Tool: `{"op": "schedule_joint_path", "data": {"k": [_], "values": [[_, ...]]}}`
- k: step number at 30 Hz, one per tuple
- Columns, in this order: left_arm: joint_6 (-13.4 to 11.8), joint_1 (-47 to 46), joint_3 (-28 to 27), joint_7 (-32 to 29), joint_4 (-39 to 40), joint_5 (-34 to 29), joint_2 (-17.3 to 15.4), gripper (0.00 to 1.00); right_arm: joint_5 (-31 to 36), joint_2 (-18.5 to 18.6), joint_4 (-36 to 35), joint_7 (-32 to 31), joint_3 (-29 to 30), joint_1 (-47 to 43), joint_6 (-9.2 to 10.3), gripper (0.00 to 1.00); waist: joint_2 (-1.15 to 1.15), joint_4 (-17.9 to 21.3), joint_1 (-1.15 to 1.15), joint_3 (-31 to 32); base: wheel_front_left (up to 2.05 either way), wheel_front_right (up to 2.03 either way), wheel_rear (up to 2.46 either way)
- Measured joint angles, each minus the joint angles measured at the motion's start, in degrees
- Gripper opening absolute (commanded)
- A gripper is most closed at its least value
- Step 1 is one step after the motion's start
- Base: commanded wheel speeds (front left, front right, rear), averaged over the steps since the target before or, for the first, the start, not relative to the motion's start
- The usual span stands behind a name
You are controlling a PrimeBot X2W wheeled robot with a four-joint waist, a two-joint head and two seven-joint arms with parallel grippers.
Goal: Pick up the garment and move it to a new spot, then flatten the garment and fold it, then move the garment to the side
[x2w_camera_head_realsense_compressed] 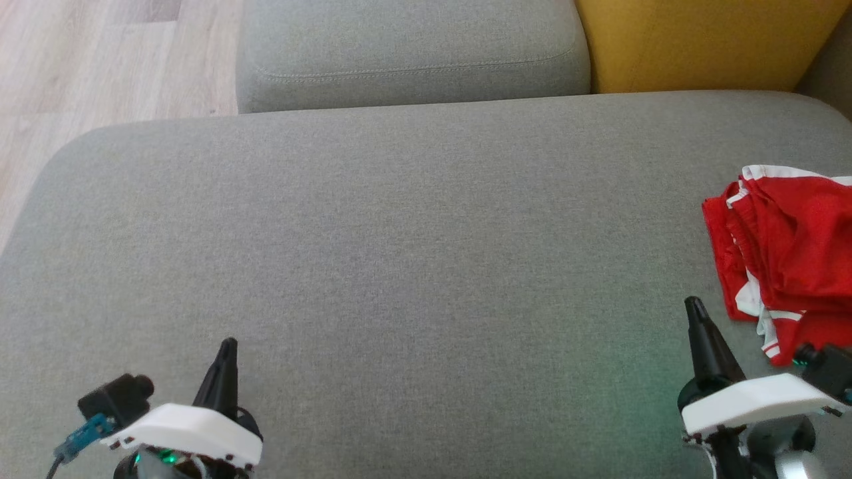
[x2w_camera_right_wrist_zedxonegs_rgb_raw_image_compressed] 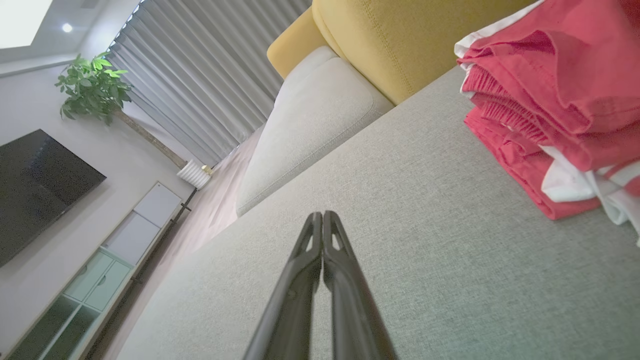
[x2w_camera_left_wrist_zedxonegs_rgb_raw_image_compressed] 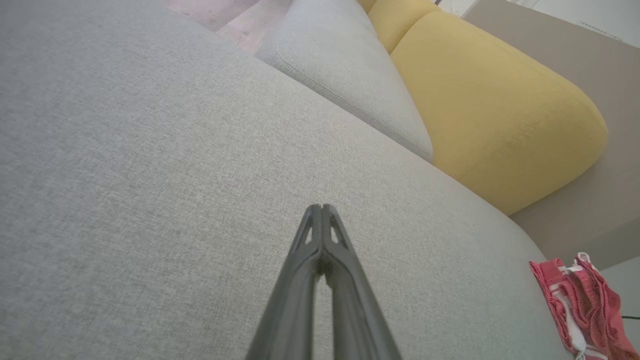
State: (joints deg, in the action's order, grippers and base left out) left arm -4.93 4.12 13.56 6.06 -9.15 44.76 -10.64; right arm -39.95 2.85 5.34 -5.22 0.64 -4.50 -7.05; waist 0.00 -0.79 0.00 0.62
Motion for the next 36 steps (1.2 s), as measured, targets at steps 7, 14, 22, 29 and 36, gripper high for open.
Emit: {"op": "schedule_joint_path", "data": {"k": [7, 14, 22, 29, 36], "values": [[0.9, -0.3, -1.5, -0.9, -0.4, 3.8, 0.3, 0.00, -4.1, 0.0, 0.7, 0.0, 0.3, 0.6, 0.00, 0.00, 0.00, 0.1, 0.00, -0.1, 0.00, 0.00, 0.00], [2.0, -1.2, -3.0, -2.0, -0.9, 8.7, 1.0, 0.00, -9.5, 0.1, 1.8, 0.2, 0.7, 1.1, 0.00, 0.00, 0.00, 0.1, 0.00, -0.1, 0.00, 0.00, 0.00], [3.1, -1.4, -4.3, -3.0, -1.7, 13.5, 1.8, 0.00, -14.8, 0.2, 2.8, 0.2, 1.3, 1.9, 0.00, 0.00, 0.00, 0.2, 0.00, -0.2, 0.00, 0.00, 0.00], [4.4, -2.5, -5.6, -3.8, -2.2, 17.9, 2.3, 0.00, -19.5, 0.3, 3.7, 0.2, 1.6, 2.8, 0.00, 0.00, 0.00, 0.3, 0.00, -0.3, 0.00, 0.00, 0.00], [5.4, -2.7, -7.2, -4.9, -2.7, 22.1, 2.8, 0.00, -24.1, 0.3, 4.7, 0.2, 2.0, 3.1, 0.00, 0.00, 0.00, 0.4, 0.00, -0.4, 0.00, 0.00, 0.00]]}}
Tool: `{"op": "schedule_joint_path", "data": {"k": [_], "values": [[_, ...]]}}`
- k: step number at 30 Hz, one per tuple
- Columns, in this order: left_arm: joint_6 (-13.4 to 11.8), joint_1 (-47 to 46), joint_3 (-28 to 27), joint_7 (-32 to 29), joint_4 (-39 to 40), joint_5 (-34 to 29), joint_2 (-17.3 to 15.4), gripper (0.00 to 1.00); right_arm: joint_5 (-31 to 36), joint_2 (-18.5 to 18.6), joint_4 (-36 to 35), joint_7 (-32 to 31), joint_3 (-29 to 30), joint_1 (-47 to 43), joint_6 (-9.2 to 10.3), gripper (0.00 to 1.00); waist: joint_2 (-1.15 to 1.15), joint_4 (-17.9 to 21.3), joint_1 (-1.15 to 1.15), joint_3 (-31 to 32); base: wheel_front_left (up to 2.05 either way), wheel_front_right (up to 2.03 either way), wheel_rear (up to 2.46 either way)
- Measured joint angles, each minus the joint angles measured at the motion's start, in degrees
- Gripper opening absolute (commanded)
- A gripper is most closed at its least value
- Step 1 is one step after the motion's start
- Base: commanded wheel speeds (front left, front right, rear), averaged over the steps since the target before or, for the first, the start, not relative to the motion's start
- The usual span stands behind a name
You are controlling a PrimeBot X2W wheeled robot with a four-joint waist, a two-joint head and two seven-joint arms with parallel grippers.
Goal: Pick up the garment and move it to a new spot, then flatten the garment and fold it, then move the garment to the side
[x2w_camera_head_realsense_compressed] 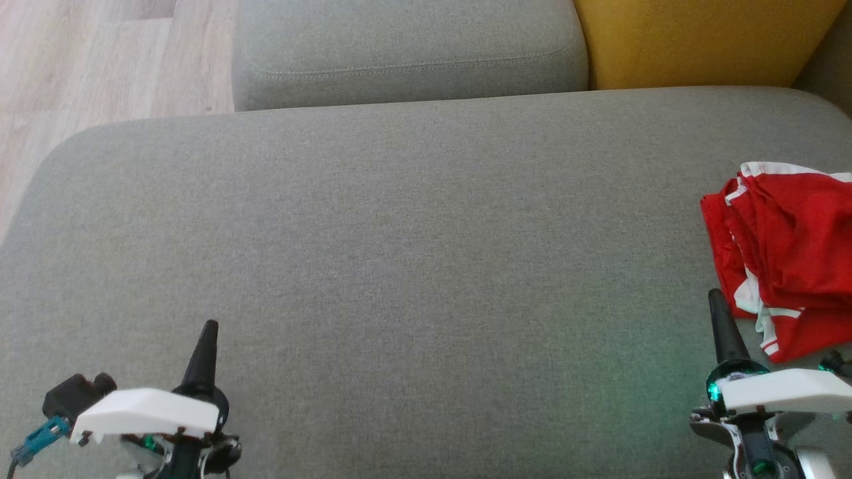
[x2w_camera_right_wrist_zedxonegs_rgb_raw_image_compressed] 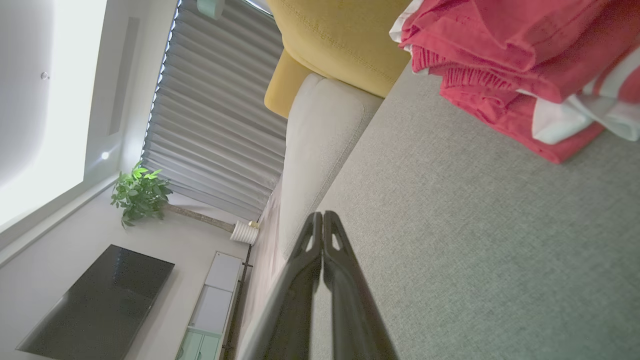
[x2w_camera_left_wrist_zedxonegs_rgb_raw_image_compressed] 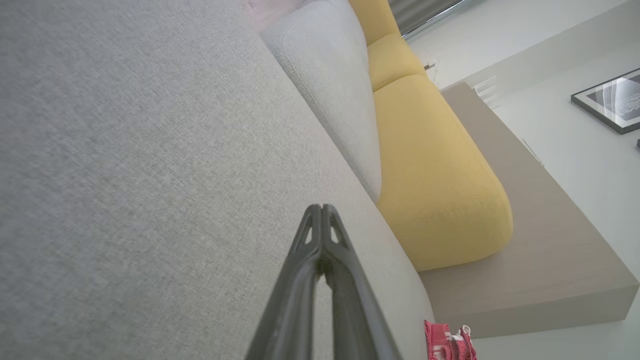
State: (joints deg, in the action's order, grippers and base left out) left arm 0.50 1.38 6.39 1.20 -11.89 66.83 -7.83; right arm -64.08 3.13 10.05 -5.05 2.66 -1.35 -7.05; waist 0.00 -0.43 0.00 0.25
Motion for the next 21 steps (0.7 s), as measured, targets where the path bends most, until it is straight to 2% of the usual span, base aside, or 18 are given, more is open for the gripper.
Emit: {"op": "schedule_joint_path", "data": {"k": [21], "values": [[3.1, -2.1, -4.3, -3.1, -1.8, 13.2, 2.1, 0.00, -14.5, 0.0, 2.7, 0.0, 1.5, 2.3, 0.00, 0.00, 0.00, 0.2, 0.00, -0.2, 0.00, 0.00, 0.00]]}}
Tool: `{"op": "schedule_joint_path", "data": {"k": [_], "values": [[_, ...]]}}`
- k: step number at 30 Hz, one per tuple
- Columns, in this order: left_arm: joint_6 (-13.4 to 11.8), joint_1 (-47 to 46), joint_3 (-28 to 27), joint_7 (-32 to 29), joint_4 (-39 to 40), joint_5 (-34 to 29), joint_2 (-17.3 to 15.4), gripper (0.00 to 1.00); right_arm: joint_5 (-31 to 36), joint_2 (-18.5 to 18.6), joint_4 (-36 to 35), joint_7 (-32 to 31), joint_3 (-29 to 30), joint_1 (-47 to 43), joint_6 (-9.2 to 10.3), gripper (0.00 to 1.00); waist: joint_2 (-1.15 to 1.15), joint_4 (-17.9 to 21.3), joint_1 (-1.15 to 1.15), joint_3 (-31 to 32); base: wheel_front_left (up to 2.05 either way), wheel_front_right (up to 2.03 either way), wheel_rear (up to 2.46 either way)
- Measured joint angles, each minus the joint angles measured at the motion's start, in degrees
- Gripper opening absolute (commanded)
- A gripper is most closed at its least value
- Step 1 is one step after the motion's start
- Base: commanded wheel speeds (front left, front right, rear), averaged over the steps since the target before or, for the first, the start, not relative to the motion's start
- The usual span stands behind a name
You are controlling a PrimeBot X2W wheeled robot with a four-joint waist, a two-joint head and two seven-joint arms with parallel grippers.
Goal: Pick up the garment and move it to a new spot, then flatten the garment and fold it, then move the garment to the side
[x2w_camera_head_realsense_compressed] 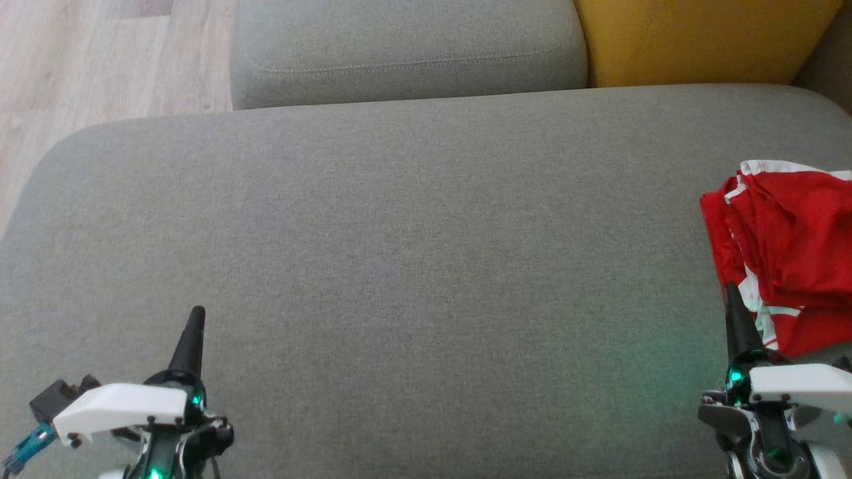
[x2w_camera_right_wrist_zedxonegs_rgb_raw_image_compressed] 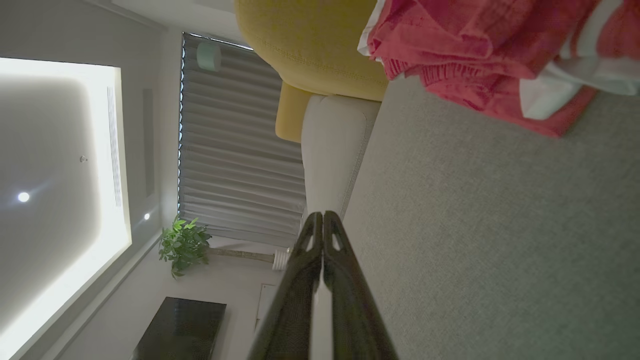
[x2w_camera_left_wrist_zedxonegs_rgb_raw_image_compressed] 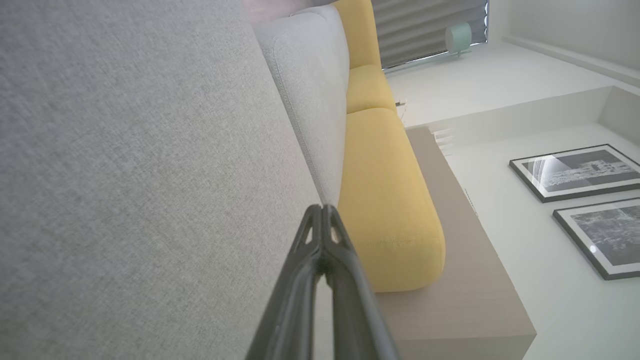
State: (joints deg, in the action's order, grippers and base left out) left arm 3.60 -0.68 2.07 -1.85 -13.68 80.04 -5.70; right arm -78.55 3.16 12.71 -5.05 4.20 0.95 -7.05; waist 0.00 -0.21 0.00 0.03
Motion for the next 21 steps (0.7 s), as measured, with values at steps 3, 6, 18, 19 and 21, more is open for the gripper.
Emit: {"op": "schedule_joint_path", "data": {"k": [3, 6, 18, 19, 21], "values": [[0.5, -0.1, -0.8, -0.2, -0.3, 1.7, 0.3, 0.00, -2.1, 0.0, 0.5, 0.0, 0.2, 0.0, 0.00, 0.00, 0.00, 0.0, 0.00, 0.0, 0.00, 0.00, 0.00], [1.0, -0.4, -1.3, -0.7, -0.7, 3.6, 0.4, 0.00, -3.9, 0.0, 0.9, 0.0, 0.4, 0.1, 0.00, 0.00, 0.00, 0.1, 0.00, -0.1, 0.00, 0.00, 0.00], [2.5, -1.3, -3.5, -2.2, -1.5, 10.2, 1.5, 0.00, -11.2, 0.0, 2.3, 0.0, 1.3, 1.4, 0.00, 0.00, 0.00, 0.2, 0.00, -0.2, 0.00, 0.00, 0.00], [2.8, -1.4, -3.8, -2.4, -1.5, 10.8, 1.6, 0.00, -11.9, 0.0, 2.5, 0.0, 1.4, 1.4, 0.00, 0.00, 0.00, 0.2, 0.00, -0.2, 0.00, 0.00, 0.00], [3.2, -1.7, -4.4, -2.7, -1.8, 11.9, 1.9, 0.00, -13.2, 0.0, 2.8, 0.0, 1.5, 1.7, 0.00, 0.00, 0.00, 0.2, 0.00, -0.2, 0.00, 0.00, 0.00]]}}
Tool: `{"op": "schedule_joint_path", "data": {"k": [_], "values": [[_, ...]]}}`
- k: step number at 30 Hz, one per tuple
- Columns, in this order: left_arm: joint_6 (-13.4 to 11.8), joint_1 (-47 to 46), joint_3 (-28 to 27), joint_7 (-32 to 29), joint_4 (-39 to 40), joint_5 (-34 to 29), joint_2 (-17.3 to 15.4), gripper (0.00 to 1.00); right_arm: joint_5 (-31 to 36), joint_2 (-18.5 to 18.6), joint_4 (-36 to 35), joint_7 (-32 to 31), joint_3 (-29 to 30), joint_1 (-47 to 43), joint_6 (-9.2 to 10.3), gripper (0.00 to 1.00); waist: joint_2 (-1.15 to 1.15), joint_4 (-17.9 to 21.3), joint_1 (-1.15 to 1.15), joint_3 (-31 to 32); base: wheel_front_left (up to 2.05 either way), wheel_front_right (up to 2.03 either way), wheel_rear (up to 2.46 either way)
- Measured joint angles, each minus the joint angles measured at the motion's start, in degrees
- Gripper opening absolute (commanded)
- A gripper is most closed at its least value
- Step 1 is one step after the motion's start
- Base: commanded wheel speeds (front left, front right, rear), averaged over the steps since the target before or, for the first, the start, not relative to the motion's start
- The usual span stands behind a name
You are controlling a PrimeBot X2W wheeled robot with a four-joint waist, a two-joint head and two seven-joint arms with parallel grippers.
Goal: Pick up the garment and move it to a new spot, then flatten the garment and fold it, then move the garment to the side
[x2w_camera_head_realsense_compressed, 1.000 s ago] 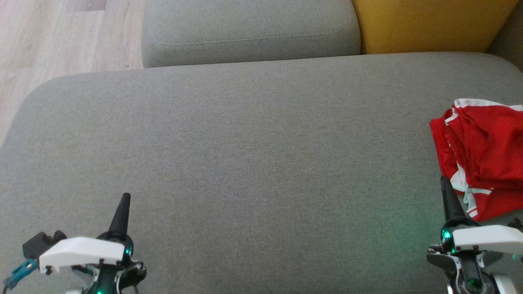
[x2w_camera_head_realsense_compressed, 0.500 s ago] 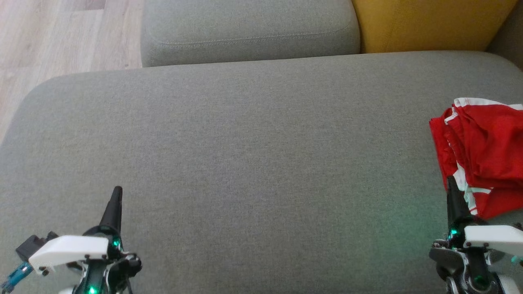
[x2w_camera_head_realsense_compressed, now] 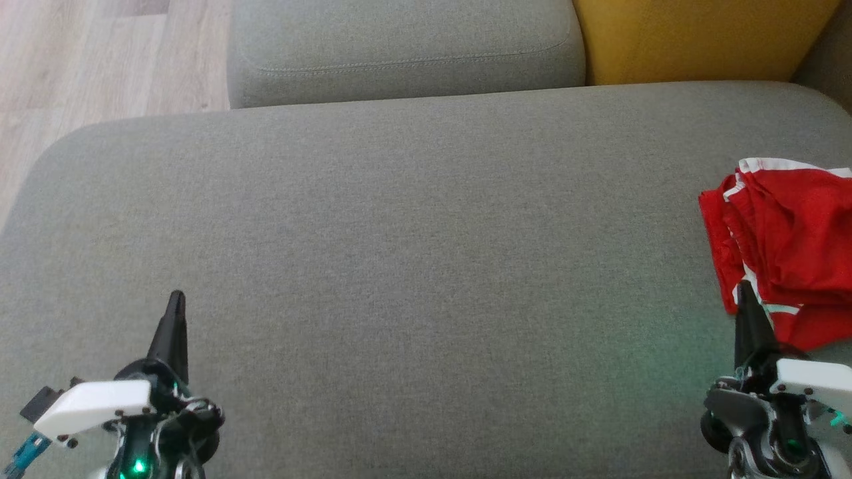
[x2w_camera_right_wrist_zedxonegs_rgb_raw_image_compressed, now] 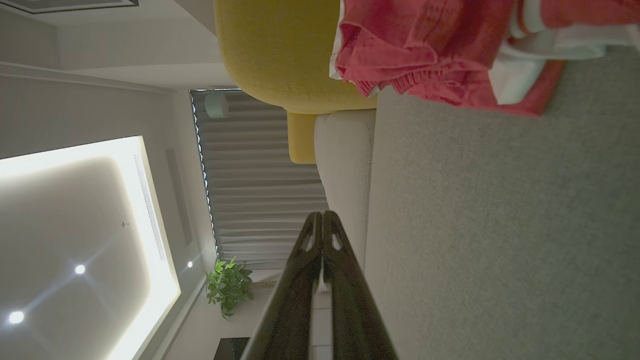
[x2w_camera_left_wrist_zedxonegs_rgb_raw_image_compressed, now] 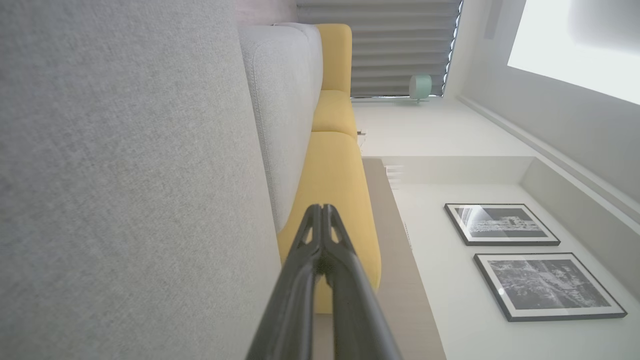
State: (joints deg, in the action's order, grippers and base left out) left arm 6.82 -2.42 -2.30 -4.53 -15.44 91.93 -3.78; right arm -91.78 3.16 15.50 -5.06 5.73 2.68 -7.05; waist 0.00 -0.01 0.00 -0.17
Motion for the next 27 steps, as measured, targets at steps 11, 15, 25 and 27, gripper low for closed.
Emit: {"op": "schedule_joint_path", "data": {"k": [11, 15, 25, 27], "values": [[0.3, -0.6, -0.5, -0.4, 0.0, 1.5, 0.3, 0.00, -1.4, 0.0, 0.2, 0.0, 0.3, 0.5, 0.00, 0.00, 0.00, 0.0, 0.00, 0.0, 0.00, 0.00, 0.00], [0.3, -0.6, -0.5, -0.4, 0.0, 1.5, 0.3, 0.00, -1.4, 0.0, 0.2, 0.0, 0.3, 0.5, 0.00, 0.00, 0.00, 0.0, 0.00, 0.0, 0.00, 0.00, 0.00], [0.3, -0.6, -0.7, -0.8, -0.1, 1.5, 0.4, 0.00, -1.4, 0.0, 0.3, -0.1, 0.5, 0.5, 0.00, 0.00, 0.00, 0.0, 0.00, 0.0, 0.00, 0.00, 0.00], [0.3, -0.6, -0.7, -0.8, -0.1, 1.5, 0.4, 0.00, -1.4, 0.0, 0.3, -0.1, 0.5, 0.5, 0.00, 0.00, 0.00, 0.0, 0.00, 0.0, 0.00, 0.00, 0.00]]}}
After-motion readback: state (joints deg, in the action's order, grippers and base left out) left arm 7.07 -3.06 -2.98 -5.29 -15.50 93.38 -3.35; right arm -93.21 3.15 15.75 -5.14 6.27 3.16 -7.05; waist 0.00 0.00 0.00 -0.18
